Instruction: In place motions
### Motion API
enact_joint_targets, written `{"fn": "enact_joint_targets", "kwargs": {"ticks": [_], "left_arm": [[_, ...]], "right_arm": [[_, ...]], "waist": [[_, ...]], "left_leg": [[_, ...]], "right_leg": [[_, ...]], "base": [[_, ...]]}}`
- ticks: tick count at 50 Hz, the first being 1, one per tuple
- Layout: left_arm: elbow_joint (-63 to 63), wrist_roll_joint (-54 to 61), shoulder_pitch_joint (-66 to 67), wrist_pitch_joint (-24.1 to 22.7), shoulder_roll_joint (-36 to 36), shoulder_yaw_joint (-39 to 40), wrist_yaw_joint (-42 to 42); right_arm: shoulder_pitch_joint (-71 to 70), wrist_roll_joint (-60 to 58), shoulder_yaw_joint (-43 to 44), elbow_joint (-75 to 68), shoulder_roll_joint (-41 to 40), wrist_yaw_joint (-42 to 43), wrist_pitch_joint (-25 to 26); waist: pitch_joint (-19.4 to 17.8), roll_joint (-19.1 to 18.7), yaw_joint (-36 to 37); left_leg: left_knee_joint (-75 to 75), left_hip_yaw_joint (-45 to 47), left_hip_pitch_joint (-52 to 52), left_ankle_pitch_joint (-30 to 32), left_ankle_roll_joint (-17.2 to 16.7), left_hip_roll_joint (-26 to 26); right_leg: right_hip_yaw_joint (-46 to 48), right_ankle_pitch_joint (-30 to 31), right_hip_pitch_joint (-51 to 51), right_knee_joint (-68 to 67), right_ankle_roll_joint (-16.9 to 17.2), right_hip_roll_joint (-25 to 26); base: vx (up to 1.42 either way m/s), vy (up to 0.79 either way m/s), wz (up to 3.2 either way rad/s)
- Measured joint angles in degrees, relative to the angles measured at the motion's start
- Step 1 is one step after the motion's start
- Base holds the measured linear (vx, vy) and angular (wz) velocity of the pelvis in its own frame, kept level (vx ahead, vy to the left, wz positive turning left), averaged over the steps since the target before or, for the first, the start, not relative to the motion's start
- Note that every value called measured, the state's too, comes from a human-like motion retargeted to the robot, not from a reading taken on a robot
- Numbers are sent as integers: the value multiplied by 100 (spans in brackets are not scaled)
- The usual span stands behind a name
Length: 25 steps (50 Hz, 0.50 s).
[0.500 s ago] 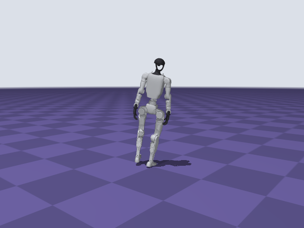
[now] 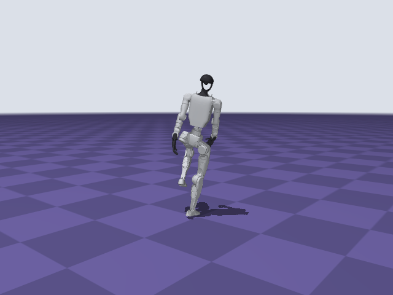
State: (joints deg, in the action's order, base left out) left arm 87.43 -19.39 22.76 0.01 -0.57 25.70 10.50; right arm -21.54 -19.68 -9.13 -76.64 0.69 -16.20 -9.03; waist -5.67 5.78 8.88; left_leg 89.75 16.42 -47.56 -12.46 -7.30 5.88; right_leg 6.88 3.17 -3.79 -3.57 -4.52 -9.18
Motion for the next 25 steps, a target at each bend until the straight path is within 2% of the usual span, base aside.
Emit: {"fn": "enact_joint_targets", "kwargs": {"ticks": [4,8,13,17,20,21,23,25], "left_arm": [[40,-75,28,43,-92,16,113],[3,26,-75,76,-190,127,177],[-101,325,-204,65,-248,316,-12],[-176,620,-346,15,-259,419,-118],[-227,729,-435,-41,-299,415,-166],[-232,734,-455,-47,-313,398,-154],[-248,725,-502,-45,-331,366,-118],[-292,714,-592,-42,-348,348,-91]], "right_arm": [[-238,151,-17,344,-168,-151,-83],[-350,277,22,531,-258,-222,-146],[-178,227,-15,486,-238,-196,-235],[19,83,-16,243,-169,-145,-222],[202,-10,45,52,-117,-85,-192],[274,-38,56,-20,-97,-57,-185],[412,-92,75,-143,-61,6,-168],[523,-118,68,-235,-25,67,-155]], "waist": [[-2,20,114],[51,-57,-8],[304,-165,-331],[426,-238,-628],[577,-402,-917],[618,-473,-1026],[726,-589,-1284],[813,-661,-1480]], "left_leg": [[-114,5,129,33,3,8],[-900,-219,719,-44,21,-192],[-2757,-574,1952,-43,104,-842],[-5074,-870,3343,51,237,-1314],[-6897,-665,4443,-937,375,-1326],[-7329,-501,4653,-1123,558,-1270],[-7944,-533,4889,-1268,769,-1237],[-8275,-655,4898,-1102,680,-1142]], "right_leg": [[-25,-35,-16,-65,-27,-56],[119,-58,-139,4,28,-15],[395,-101,-249,105,147,36],[537,-191,-316,80,203,104],[652,-276,-311,49,228,325],[675,-286,-337,64,247,402],[784,-298,-349,103,293,504],[864,-287,-274,123,323,566]], "base": [[6,3,-6],[6,2,37],[16,4,50],[16,5,34],[22,12,46],[25,10,56],[24,11,61],[10,9,49]]}}
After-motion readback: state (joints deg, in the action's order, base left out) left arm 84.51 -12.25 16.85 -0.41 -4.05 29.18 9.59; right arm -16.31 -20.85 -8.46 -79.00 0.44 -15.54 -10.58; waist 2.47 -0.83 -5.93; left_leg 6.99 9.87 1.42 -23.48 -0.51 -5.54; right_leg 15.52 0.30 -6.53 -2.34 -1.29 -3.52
